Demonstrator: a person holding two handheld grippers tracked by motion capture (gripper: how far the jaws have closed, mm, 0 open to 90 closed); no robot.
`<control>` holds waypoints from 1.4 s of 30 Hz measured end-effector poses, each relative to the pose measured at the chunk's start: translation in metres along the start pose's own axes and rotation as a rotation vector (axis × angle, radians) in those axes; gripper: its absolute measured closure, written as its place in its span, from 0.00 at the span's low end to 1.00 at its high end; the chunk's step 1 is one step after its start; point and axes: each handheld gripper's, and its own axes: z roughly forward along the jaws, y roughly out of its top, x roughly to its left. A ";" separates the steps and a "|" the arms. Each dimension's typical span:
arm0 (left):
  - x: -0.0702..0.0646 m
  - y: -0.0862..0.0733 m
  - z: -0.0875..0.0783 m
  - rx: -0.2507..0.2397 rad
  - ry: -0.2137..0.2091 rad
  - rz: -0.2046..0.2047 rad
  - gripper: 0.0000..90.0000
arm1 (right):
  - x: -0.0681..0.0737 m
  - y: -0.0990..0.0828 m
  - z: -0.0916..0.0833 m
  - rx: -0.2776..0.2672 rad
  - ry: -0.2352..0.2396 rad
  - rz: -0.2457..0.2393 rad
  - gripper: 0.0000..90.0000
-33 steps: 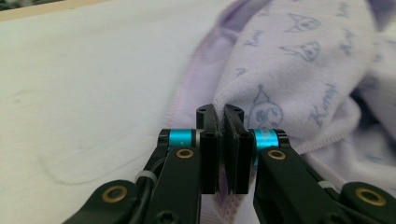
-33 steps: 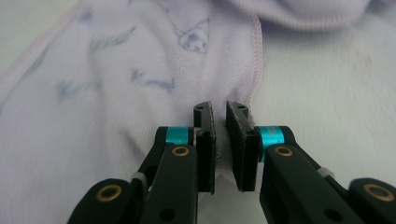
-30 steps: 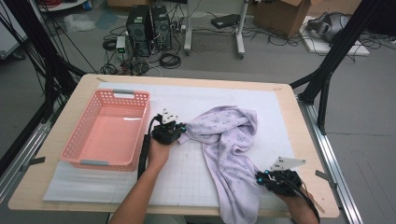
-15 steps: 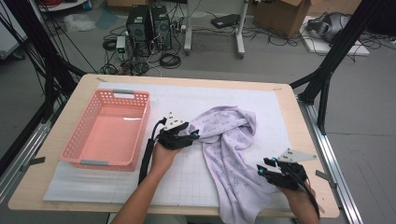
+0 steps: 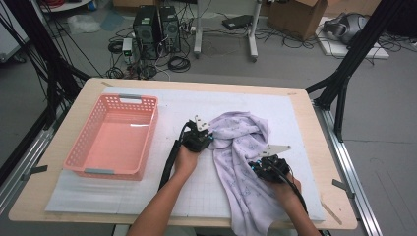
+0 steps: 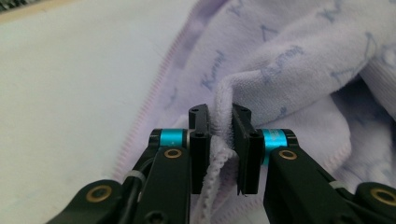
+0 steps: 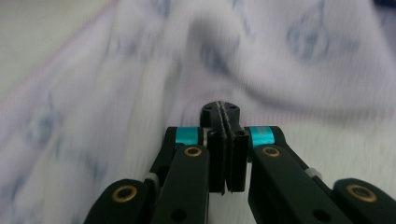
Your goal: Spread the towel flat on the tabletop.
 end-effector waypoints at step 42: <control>-0.056 -0.018 -0.008 0.053 -0.214 0.144 0.55 | -0.054 -0.042 -0.040 -0.043 -0.182 0.172 0.96</control>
